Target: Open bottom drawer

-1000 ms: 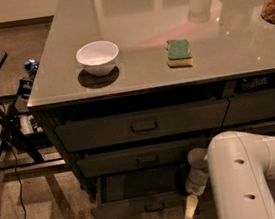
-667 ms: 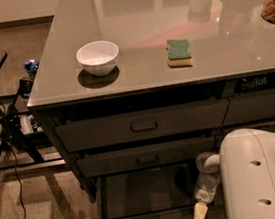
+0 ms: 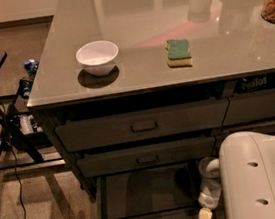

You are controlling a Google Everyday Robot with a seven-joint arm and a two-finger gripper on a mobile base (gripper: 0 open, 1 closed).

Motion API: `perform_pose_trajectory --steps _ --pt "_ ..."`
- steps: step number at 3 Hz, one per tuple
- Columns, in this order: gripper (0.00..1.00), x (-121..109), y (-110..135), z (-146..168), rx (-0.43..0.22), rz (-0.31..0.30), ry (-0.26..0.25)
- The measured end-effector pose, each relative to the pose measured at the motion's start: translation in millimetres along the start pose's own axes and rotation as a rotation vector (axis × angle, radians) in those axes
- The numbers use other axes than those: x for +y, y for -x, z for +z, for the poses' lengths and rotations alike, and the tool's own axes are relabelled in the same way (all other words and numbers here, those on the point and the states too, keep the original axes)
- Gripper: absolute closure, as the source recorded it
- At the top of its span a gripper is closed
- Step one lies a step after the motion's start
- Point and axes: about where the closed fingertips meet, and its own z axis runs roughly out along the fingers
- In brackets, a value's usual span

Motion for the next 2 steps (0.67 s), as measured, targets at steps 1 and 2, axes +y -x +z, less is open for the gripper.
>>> perform_pose_trajectory --steps 1,2 --pt "0.0 16.2 -29.1 3.3 0.034 0.033 0.036" --pt "0.0 16.2 -29.1 3.3 0.034 0.033 0.036"
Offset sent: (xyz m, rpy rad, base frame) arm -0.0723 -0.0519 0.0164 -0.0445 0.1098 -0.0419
